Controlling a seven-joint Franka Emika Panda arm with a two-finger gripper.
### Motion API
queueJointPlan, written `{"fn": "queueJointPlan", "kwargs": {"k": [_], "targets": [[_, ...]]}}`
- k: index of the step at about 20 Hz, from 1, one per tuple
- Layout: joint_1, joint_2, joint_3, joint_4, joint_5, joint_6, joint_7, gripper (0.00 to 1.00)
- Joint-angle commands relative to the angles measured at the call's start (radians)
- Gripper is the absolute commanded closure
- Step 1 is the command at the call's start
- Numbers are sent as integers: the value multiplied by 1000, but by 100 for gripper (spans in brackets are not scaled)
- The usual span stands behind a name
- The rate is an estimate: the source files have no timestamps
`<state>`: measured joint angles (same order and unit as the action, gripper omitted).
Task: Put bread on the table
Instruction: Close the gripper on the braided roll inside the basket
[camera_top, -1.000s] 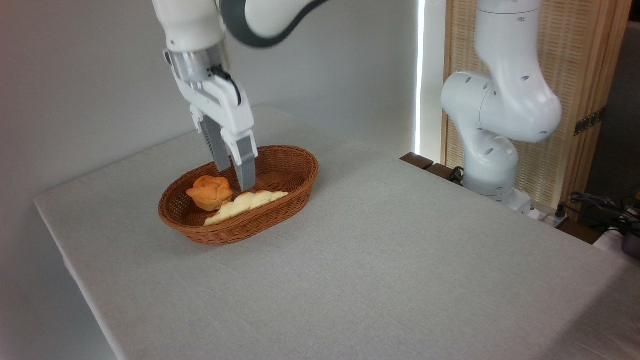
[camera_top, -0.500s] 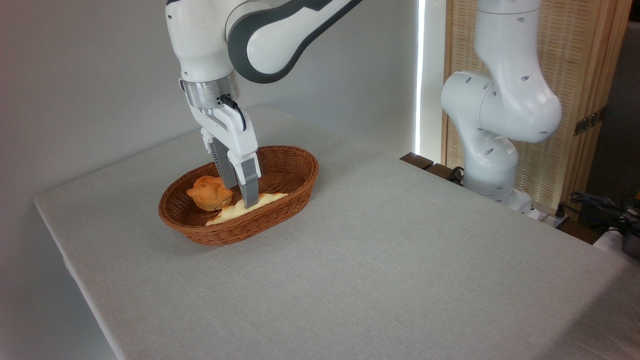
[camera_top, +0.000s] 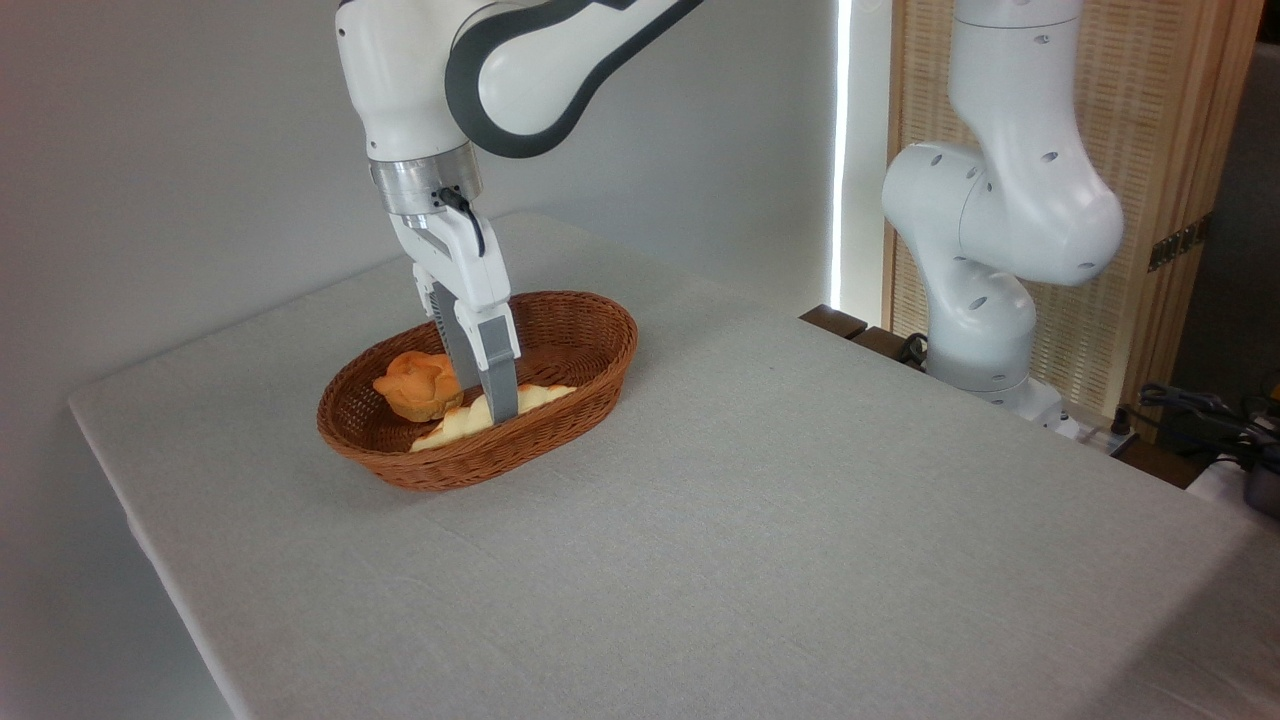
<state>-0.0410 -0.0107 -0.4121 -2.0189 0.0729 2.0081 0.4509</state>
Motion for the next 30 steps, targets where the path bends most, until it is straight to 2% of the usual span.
{"fn": "queueJointPlan", "kwargs": {"k": [1,5,7,8,10,12,30], "targets": [[4,-9,-17,-38,22,29,0,0],[3,-9,-19,-57,22,47,0,15],[4,-9,-19,-57,22,49,0,34],[3,-9,-19,-57,22,49,-1,40],[4,-9,-19,-57,22,49,-1,68],[4,-9,-19,-57,22,49,-1,78],[4,-14,-14,-47,16,40,-5,79]]}}
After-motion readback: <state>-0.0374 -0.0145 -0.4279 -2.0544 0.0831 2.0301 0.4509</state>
